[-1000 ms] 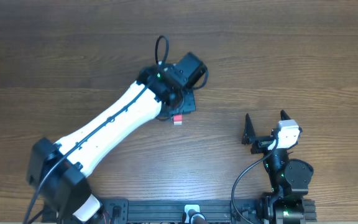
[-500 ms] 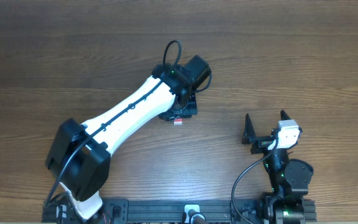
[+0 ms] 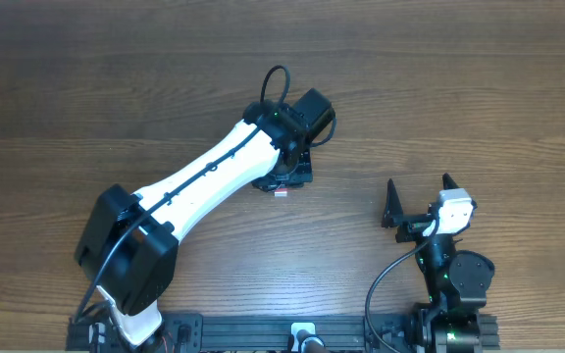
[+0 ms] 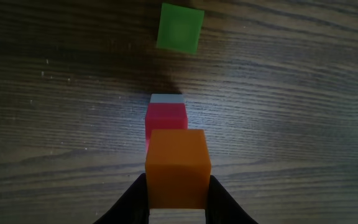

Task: Stack Cubes

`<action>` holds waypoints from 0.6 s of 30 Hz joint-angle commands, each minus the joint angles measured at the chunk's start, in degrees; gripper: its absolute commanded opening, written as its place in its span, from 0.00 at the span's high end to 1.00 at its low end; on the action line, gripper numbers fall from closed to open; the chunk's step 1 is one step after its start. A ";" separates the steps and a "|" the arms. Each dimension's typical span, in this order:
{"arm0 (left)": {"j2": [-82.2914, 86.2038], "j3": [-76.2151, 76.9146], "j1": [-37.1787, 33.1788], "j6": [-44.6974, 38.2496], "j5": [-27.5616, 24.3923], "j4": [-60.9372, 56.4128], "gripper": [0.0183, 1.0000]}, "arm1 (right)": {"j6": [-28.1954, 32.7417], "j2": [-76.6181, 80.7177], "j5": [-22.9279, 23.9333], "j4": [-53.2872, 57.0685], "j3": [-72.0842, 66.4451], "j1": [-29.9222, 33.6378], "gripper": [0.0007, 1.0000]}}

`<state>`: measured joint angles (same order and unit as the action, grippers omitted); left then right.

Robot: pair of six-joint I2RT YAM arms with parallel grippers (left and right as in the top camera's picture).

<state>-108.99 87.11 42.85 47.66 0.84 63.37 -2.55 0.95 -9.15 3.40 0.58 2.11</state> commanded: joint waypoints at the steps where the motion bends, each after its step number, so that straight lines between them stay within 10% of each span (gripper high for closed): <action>1: -0.85 -0.15 0.11 -0.76 -0.15 -0.13 0.85 | 0.48 -0.26 -0.22 0.24 -0.26 0.26 0.01; 18: -1.42 -0.85 -1.40 -0.81 -2.27 0.11 0.86 | 0.48 -0.26 -0.22 0.24 -0.26 0.26 0.01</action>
<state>-109.10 86.98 42.06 47.55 -0.49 63.42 -2.52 0.95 -9.15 3.40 0.58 2.11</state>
